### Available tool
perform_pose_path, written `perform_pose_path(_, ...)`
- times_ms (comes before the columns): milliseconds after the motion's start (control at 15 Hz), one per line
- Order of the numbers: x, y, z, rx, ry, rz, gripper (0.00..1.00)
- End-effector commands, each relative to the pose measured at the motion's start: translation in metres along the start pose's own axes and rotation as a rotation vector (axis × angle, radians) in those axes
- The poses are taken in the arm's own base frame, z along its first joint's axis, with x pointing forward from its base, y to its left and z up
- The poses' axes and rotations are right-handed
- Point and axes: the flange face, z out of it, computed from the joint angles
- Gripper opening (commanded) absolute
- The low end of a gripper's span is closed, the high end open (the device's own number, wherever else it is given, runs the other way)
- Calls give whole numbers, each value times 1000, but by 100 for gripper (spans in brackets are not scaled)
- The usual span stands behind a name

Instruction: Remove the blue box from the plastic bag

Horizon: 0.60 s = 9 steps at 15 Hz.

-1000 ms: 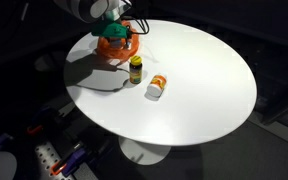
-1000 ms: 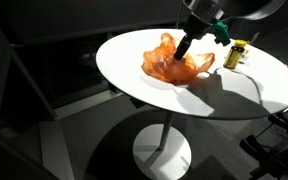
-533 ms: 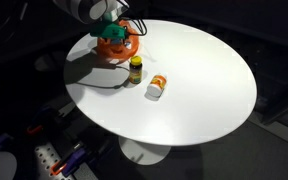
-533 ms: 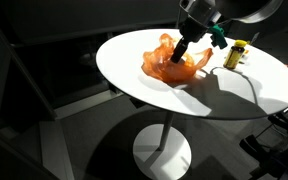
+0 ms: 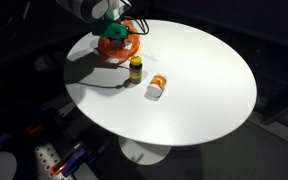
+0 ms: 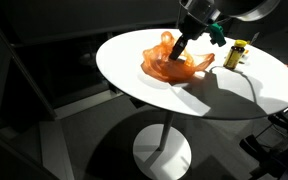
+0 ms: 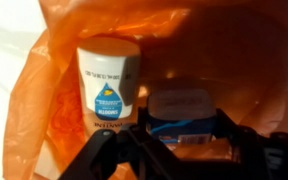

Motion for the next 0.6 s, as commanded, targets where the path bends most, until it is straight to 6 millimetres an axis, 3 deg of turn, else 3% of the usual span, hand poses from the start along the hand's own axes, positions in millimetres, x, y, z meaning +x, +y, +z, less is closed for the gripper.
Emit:
perform_pose_path(0,4,6,-27,-6,-27,3,41)
perform_pose_path(533,-1,19,-70,23,-196,20,41)
